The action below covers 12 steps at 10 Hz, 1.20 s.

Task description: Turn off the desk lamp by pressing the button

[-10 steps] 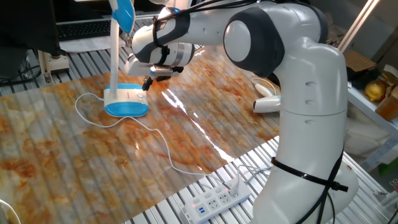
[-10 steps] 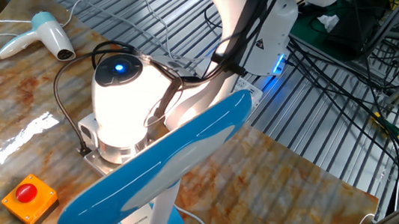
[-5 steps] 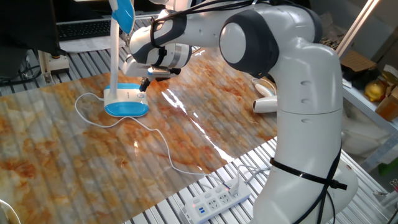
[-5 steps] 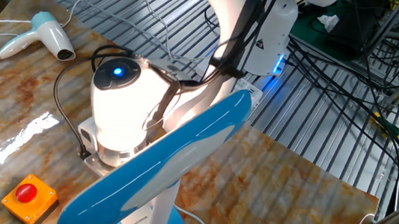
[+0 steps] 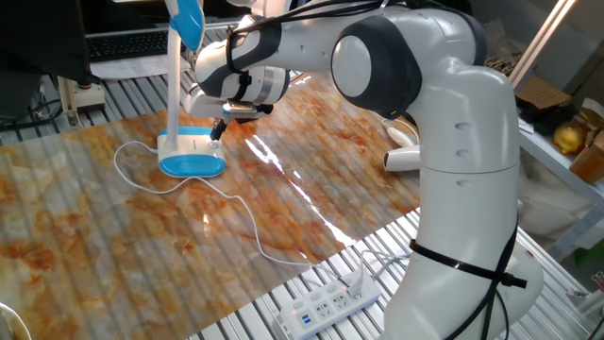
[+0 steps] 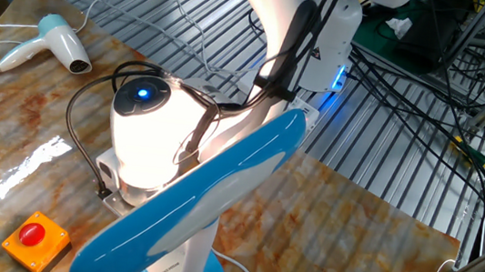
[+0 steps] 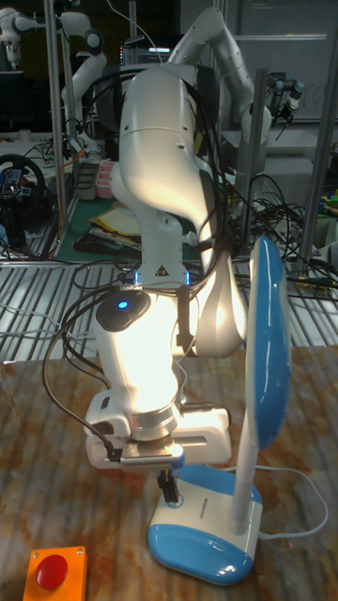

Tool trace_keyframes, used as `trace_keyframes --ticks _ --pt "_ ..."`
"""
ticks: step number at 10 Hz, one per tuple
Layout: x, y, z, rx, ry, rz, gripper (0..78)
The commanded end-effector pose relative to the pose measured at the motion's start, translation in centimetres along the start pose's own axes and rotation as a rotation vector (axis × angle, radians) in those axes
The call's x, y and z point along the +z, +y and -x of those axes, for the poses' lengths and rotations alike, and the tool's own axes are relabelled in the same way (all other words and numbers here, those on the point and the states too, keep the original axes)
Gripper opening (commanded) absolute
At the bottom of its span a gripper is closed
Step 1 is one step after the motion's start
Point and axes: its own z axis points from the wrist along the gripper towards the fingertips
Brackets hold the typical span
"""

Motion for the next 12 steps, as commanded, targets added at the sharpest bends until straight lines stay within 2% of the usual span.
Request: trace_keyframes --ticks 1,12 --pt "0.68 -0.64 -0.39 0.0 0.016 -0.001 0.0" --pt "0.82 -0.56 -0.41 -0.004 0.027 -0.004 0.0"
